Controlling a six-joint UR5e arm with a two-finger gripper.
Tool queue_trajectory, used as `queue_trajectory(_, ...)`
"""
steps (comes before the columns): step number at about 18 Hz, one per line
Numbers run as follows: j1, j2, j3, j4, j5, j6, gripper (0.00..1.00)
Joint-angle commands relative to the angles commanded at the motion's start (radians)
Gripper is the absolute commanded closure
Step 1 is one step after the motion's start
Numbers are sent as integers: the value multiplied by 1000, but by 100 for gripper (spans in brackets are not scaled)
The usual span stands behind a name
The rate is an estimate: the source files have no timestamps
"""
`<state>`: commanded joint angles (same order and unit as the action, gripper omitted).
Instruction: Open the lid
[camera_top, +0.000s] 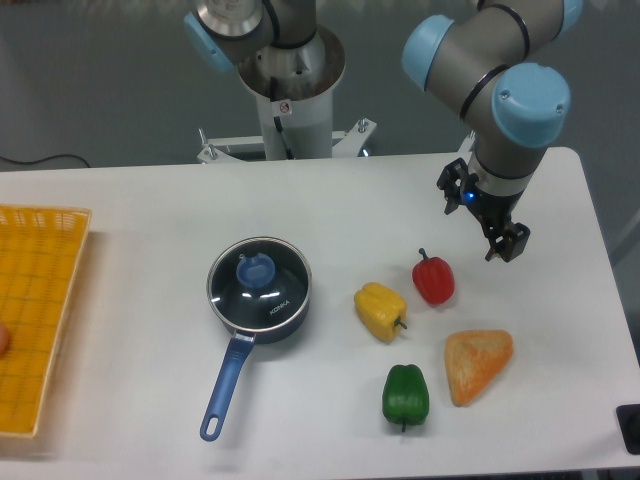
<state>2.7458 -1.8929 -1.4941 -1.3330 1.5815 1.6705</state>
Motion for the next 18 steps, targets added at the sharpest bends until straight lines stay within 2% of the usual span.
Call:
queue_trajectory(9,-12,15,-9,0,6,-9,0)
queue_trajectory(16,2,40,-74,54,3,-9,0)
queue_trajectory(18,-6,57,-81,52,5,-12,0)
